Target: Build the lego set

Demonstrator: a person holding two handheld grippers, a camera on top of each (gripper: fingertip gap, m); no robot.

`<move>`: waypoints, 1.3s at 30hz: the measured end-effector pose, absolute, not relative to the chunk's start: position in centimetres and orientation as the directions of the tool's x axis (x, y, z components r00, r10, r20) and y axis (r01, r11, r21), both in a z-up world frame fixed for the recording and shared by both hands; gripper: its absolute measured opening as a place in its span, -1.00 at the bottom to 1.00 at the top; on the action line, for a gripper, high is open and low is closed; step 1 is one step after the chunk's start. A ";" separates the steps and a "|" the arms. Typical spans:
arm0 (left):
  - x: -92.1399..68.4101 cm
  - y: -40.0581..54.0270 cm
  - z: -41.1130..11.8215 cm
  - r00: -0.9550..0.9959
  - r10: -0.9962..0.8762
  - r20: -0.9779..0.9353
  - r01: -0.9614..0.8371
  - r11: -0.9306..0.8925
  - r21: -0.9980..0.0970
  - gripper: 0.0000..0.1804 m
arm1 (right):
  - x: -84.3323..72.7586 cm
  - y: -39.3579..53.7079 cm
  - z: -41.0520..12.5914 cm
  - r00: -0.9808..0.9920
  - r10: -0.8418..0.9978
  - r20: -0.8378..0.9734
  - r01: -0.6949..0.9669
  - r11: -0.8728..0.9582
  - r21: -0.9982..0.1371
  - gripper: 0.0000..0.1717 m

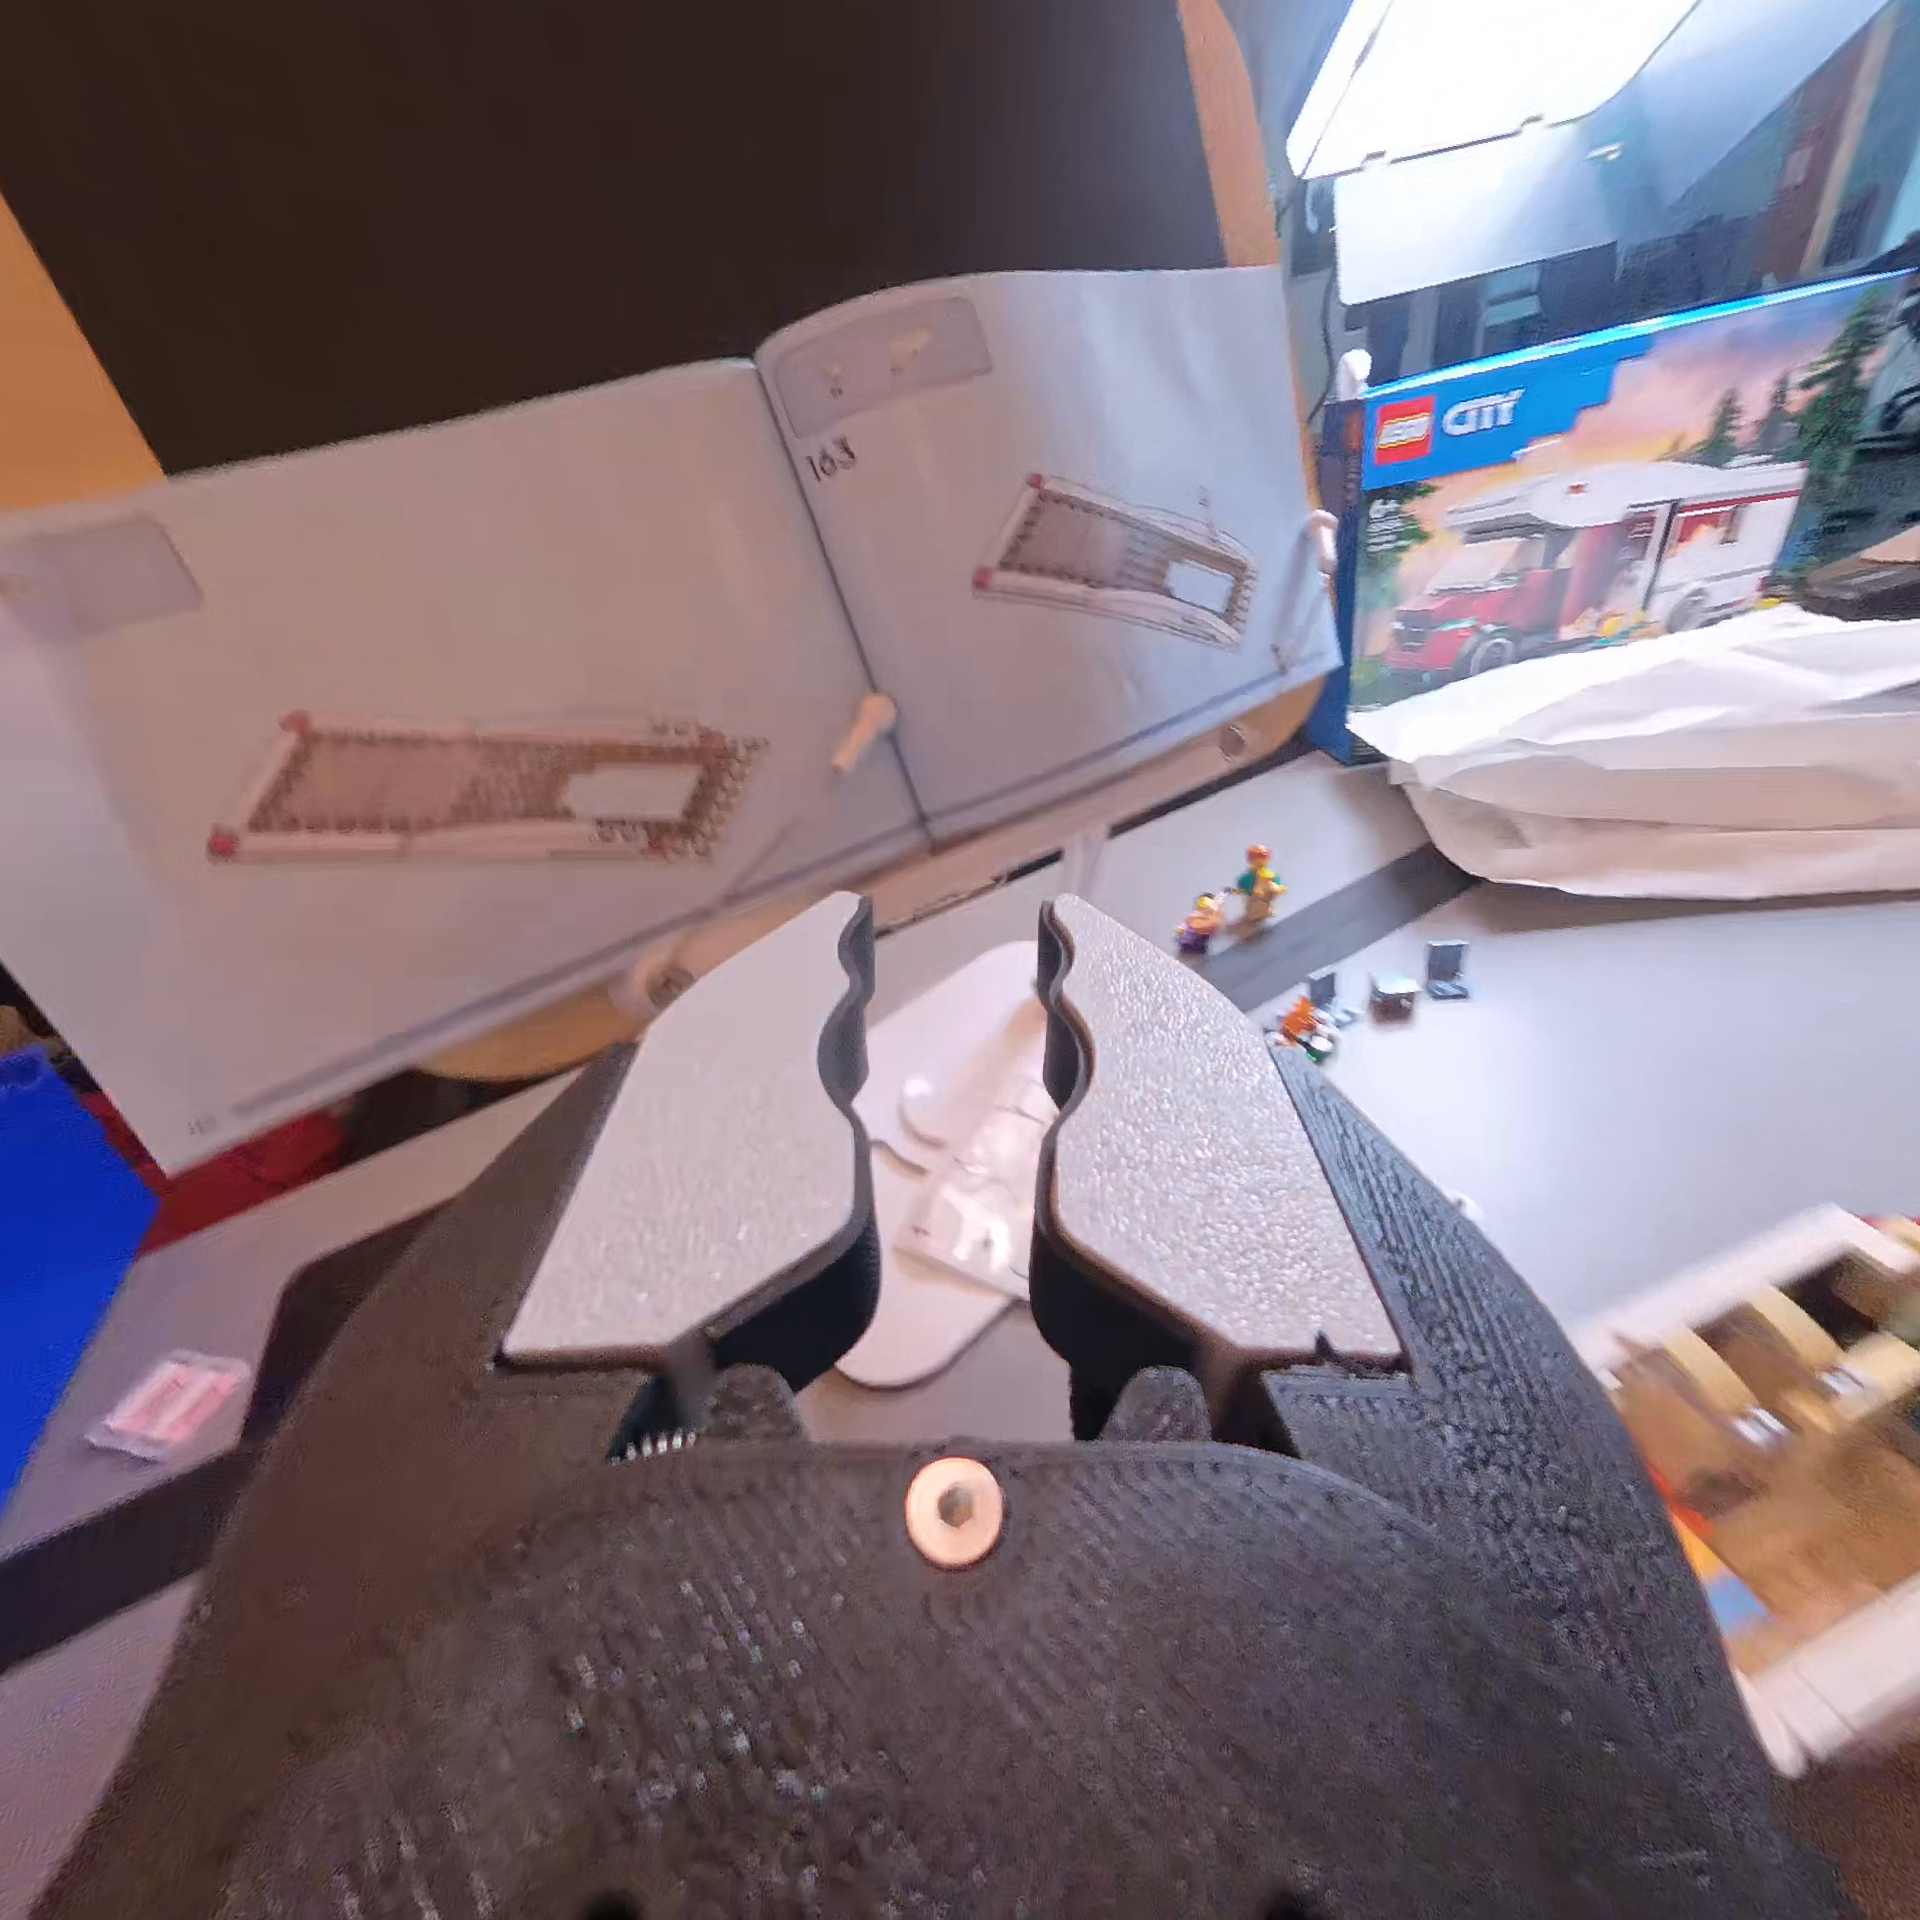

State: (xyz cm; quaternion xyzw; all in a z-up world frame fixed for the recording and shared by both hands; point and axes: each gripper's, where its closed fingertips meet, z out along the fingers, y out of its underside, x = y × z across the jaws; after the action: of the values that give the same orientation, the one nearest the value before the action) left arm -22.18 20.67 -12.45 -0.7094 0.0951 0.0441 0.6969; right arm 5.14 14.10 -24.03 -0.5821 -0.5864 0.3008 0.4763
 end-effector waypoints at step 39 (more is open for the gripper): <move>-26.3 25.0 -12.6 0.992 0.094 -0.090 -0.100 0.116 -0.988 -1.00 | 5.0 15.0 -24.9 0.178 0.959 0.220 0.391 0.136 -0.910 -0.86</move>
State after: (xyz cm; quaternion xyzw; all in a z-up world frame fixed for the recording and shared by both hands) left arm -26.26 25.00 -12.64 -0.6615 0.0026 0.0649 0.7471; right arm 4.99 14.97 -24.86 -0.5900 -0.5720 0.2893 0.4910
